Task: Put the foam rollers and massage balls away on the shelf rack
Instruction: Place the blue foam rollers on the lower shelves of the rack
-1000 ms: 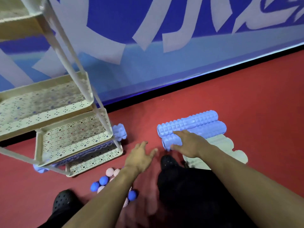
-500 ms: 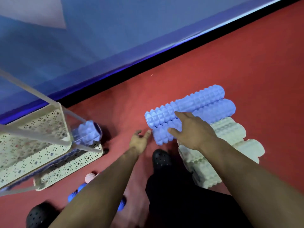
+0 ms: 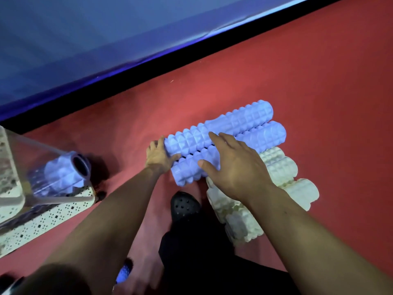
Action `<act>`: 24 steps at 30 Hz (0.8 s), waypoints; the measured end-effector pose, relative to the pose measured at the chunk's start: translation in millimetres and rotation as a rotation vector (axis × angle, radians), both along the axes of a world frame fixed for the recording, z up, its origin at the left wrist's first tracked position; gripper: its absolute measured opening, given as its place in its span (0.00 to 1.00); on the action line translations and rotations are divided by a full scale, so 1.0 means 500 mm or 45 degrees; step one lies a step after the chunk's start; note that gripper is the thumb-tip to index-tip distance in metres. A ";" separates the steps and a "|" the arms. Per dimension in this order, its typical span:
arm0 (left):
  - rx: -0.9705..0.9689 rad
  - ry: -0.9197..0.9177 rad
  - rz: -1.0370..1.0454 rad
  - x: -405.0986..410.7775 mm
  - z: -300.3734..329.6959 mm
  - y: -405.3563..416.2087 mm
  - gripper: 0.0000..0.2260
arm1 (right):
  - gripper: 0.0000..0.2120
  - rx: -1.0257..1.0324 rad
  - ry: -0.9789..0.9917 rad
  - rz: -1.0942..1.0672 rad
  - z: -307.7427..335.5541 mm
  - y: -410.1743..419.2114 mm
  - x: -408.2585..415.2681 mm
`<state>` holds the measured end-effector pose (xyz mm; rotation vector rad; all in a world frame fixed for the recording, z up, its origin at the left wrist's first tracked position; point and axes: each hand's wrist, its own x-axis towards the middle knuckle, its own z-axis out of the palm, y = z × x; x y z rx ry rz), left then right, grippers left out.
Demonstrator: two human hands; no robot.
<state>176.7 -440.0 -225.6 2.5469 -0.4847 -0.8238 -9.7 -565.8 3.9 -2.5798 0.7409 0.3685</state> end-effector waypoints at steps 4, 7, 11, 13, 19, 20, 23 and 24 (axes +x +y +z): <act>-0.206 0.267 0.212 0.024 -0.021 -0.001 0.44 | 0.34 0.030 0.007 0.016 0.002 -0.006 -0.002; -0.438 0.444 0.293 0.028 -0.020 0.003 0.37 | 0.34 0.052 -0.005 0.016 0.001 -0.009 -0.003; -0.576 0.444 0.311 0.030 -0.026 0.013 0.38 | 0.35 0.055 0.045 0.029 -0.007 -0.012 -0.006; -0.633 0.439 0.302 0.029 -0.016 0.018 0.37 | 0.35 0.061 0.051 0.026 -0.009 -0.014 -0.005; -0.684 0.378 0.284 0.034 0.067 0.062 0.36 | 0.36 0.064 -0.005 0.018 0.012 -0.011 0.004; -0.673 0.349 0.283 0.039 0.090 0.077 0.36 | 0.37 0.058 -0.020 0.018 0.019 -0.010 0.007; -0.686 0.285 0.272 0.041 0.190 0.128 0.41 | 0.40 0.033 -0.055 0.036 0.043 -0.002 0.022; -0.693 0.241 0.250 0.038 0.226 0.148 0.42 | 0.41 0.032 -0.071 0.043 0.053 0.002 0.029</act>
